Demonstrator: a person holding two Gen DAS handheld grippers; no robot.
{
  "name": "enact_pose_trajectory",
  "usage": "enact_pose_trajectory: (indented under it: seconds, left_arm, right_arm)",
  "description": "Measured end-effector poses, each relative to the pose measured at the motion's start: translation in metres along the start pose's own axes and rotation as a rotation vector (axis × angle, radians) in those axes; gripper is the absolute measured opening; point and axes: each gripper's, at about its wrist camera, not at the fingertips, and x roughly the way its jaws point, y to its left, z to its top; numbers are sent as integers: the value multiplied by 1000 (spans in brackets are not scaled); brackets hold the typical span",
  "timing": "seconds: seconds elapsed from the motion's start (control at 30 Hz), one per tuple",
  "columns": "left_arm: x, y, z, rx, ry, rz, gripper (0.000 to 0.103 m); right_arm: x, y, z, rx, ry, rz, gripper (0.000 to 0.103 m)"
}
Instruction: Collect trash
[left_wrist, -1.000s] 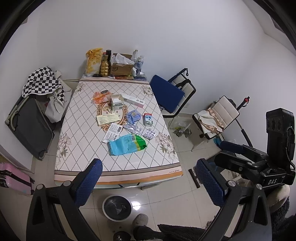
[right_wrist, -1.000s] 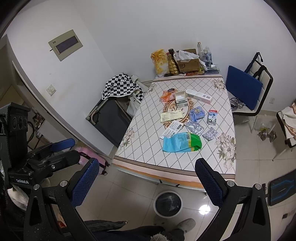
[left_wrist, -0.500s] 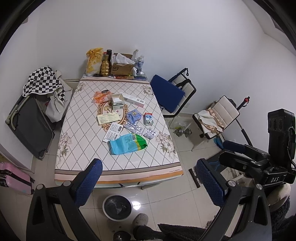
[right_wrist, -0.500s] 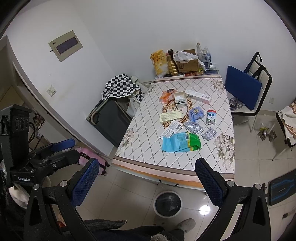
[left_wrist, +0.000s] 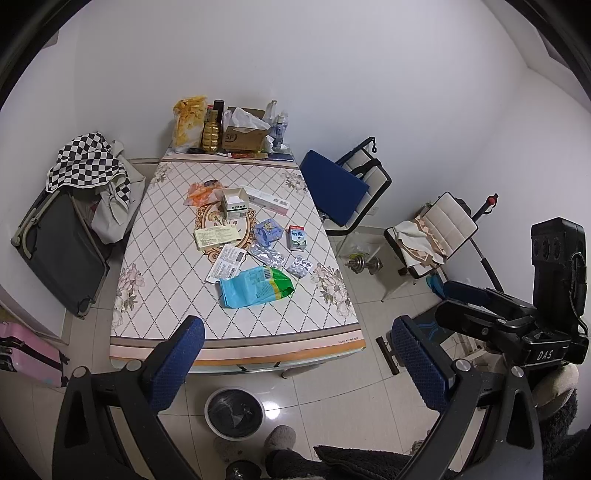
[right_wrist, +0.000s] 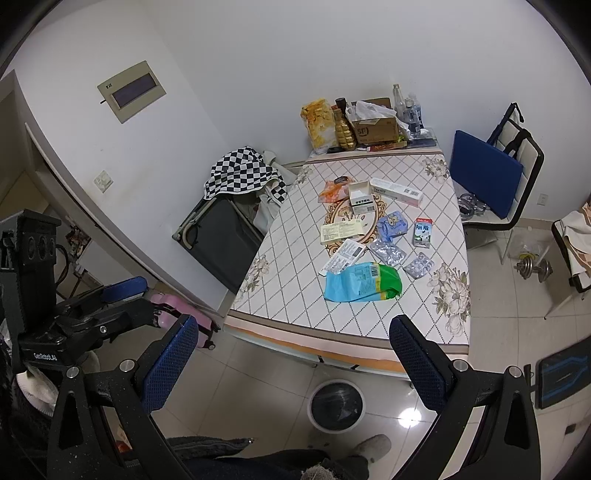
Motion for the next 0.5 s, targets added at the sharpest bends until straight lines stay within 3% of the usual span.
enact_pose_trajectory:
  seconds: [0.5]
  left_arm:
    - [-2, 2, -1, 1, -1, 1, 103]
  right_arm:
    - [4, 2, 1, -4, 2, 0, 103]
